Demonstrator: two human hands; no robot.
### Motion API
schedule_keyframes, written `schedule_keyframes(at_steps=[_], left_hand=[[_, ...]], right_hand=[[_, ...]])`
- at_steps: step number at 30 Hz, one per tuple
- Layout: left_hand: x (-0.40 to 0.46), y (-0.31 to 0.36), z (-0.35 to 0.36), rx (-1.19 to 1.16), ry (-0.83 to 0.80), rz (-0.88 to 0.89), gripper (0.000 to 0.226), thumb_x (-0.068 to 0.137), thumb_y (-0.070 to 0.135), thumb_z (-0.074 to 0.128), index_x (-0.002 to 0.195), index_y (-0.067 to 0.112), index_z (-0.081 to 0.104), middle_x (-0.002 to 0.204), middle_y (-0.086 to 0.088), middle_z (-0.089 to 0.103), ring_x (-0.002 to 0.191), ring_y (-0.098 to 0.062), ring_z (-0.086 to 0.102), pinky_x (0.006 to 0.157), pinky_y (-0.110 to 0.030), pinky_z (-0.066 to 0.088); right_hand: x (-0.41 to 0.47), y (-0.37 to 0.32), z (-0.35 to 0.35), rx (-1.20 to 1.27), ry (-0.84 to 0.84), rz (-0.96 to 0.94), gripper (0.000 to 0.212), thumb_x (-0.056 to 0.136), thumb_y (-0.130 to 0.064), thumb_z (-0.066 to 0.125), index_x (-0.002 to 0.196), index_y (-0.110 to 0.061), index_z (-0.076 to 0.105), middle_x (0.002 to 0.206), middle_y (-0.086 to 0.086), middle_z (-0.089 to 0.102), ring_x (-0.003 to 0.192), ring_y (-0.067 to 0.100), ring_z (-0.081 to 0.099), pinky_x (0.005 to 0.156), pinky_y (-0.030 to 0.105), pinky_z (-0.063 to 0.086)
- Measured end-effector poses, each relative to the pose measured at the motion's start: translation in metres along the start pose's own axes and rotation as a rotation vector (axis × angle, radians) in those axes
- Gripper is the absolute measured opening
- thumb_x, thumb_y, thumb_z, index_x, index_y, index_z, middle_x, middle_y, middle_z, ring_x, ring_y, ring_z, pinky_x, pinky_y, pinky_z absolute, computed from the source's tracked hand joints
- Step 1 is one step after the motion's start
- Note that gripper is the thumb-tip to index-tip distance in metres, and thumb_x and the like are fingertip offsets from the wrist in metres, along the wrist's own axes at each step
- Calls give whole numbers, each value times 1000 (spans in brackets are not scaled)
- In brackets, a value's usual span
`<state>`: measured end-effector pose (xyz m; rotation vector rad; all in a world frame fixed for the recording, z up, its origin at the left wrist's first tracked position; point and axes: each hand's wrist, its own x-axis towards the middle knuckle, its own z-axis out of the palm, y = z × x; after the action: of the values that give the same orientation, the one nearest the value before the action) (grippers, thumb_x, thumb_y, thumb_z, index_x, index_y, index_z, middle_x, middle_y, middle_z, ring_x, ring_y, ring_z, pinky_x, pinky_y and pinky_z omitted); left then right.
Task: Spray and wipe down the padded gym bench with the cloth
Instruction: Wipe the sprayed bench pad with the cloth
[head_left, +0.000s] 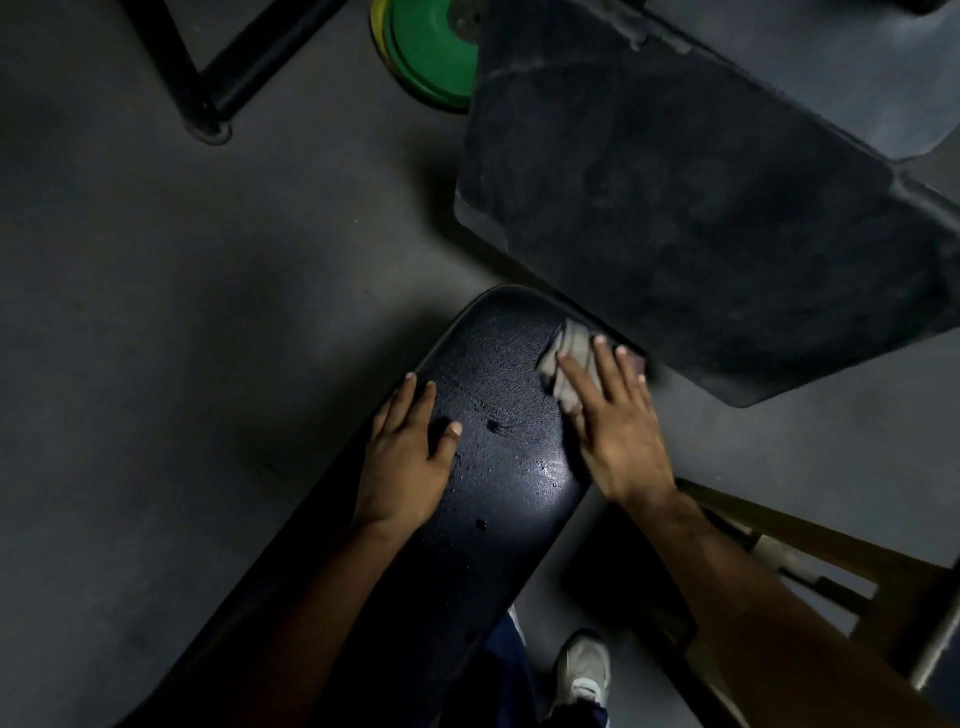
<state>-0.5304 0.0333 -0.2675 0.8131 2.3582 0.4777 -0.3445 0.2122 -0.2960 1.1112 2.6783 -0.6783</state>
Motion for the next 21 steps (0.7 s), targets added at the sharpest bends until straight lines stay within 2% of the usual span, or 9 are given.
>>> schedule_keyframes(at_steps=[3, 7, 10, 13, 17, 19, 21], left_hand=[[-2, -4, 5, 16, 24, 18, 67, 92, 49, 46, 152, 19, 38, 165, 0, 21, 148, -23, 22, 120, -30, 16], [-3, -5, 7, 26, 35, 35, 70, 90, 50, 44, 152, 18, 38, 165, -1, 20, 148, -23, 22, 121, -35, 19], [-2, -2, 4, 23, 12, 30, 69, 92, 50, 45, 152, 18, 36, 165, -1, 18, 149, -22, 19, 122, -34, 17], [-2, 2, 0, 4, -16, 14, 65, 97, 45, 51, 154, 20, 32, 166, 2, 12, 151, -20, 13, 122, -32, 14], [-2, 3, -3, -8, -25, 7, 65, 97, 43, 53, 154, 19, 33, 166, 2, 13, 151, -19, 13, 120, -29, 11], [-1, 2, -3, -17, -24, 6, 65, 97, 44, 52, 153, 18, 34, 166, 1, 14, 150, -20, 14, 121, -29, 12], [-2, 0, -1, -16, -17, 14, 68, 95, 50, 46, 153, 17, 35, 166, 0, 14, 150, -20, 14, 121, -30, 13]], right_hand=[[48, -12, -6, 32, 42, 66, 57, 108, -42, 35, 163, -32, 24, 174, 11, 14, 159, 37, 13, 127, 57, 17], [79, -53, -1, -58, -5, -111, 59, 108, -46, 32, 164, -33, 19, 175, 6, 11, 161, 32, 8, 129, 56, 11], [53, -62, 4, -111, -54, -242, 59, 108, -45, 32, 164, -35, 18, 175, 2, 9, 162, 29, 4, 130, 53, 8], [8, -43, 0, -126, -139, -318, 59, 108, -41, 36, 164, -37, 17, 175, 0, 8, 162, 25, 2, 131, 48, 5], [-23, -11, -12, -155, -146, -220, 60, 106, -45, 31, 163, -42, 16, 175, -2, 7, 162, 24, 6, 130, 47, 14], [-12, -4, -14, -115, -120, -116, 58, 107, -50, 31, 163, -44, 15, 175, -2, 5, 162, 26, 6, 128, 45, 15], [13, -8, -12, -49, -64, -30, 56, 109, -48, 34, 162, -41, 20, 175, 3, 6, 162, 29, 6, 129, 50, 16]])
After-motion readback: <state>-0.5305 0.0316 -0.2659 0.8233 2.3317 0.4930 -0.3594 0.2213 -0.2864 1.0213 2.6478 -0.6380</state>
